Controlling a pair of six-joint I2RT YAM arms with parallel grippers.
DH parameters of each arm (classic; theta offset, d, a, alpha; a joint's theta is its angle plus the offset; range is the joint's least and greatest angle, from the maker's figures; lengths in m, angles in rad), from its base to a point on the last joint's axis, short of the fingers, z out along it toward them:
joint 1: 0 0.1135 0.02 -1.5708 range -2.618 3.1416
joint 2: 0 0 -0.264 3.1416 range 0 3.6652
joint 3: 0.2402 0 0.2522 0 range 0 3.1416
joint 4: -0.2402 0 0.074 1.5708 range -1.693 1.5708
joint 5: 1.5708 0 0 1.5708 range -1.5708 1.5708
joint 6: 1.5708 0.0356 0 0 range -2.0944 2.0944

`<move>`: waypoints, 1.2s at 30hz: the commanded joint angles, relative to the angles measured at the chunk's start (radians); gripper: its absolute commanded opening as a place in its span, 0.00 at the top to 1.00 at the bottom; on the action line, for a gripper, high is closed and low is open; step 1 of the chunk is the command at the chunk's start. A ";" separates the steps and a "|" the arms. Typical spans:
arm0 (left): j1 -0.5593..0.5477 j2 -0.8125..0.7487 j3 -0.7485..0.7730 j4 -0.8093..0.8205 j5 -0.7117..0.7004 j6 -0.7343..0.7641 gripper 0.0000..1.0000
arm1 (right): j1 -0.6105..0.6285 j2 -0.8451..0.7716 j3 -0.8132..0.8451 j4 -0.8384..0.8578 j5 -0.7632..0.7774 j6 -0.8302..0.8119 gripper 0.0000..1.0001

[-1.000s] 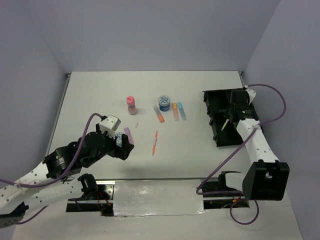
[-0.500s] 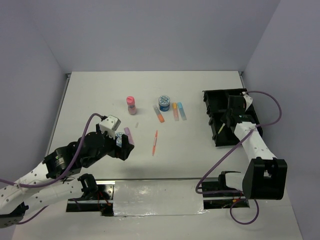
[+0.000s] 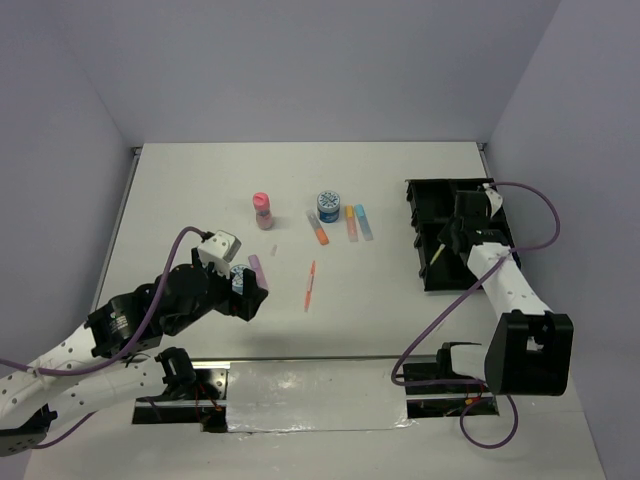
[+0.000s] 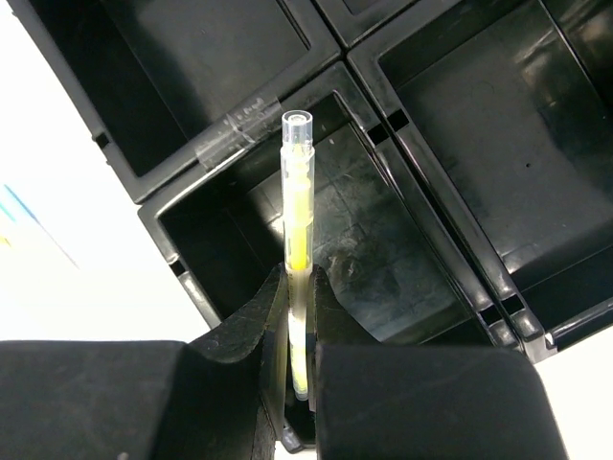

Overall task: Sort the stationery into containers
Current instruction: Place the pen in the storage box.

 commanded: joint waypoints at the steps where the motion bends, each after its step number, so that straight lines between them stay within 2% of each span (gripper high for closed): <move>1: -0.003 -0.004 0.001 0.039 0.005 0.017 0.01 | 0.007 0.023 0.026 0.014 0.008 -0.025 1.00; 18: -0.003 0.014 0.003 0.038 0.008 0.018 0.01 | 0.006 0.121 0.006 0.011 0.011 -0.041 1.00; 21: -0.004 0.010 0.003 0.038 0.007 0.017 0.01 | 0.006 0.121 0.001 0.016 0.008 -0.030 0.92; 22: -0.003 0.010 0.003 0.038 0.007 0.015 0.01 | 0.007 0.121 -0.005 0.020 0.006 -0.025 0.86; 24: -0.003 0.010 0.003 0.038 0.007 0.015 0.01 | 0.006 0.118 -0.011 0.027 0.001 -0.022 0.80; 26: -0.003 0.013 0.003 0.038 0.005 0.015 0.01 | 0.006 0.120 -0.020 0.034 -0.002 -0.019 0.69; 30: -0.004 0.016 0.004 0.035 0.002 0.012 0.01 | 0.007 0.129 -0.016 0.036 -0.009 -0.019 0.63; 36: -0.003 0.013 0.006 0.035 -0.007 0.004 0.01 | 0.009 0.089 -0.002 0.017 -0.035 -0.019 0.44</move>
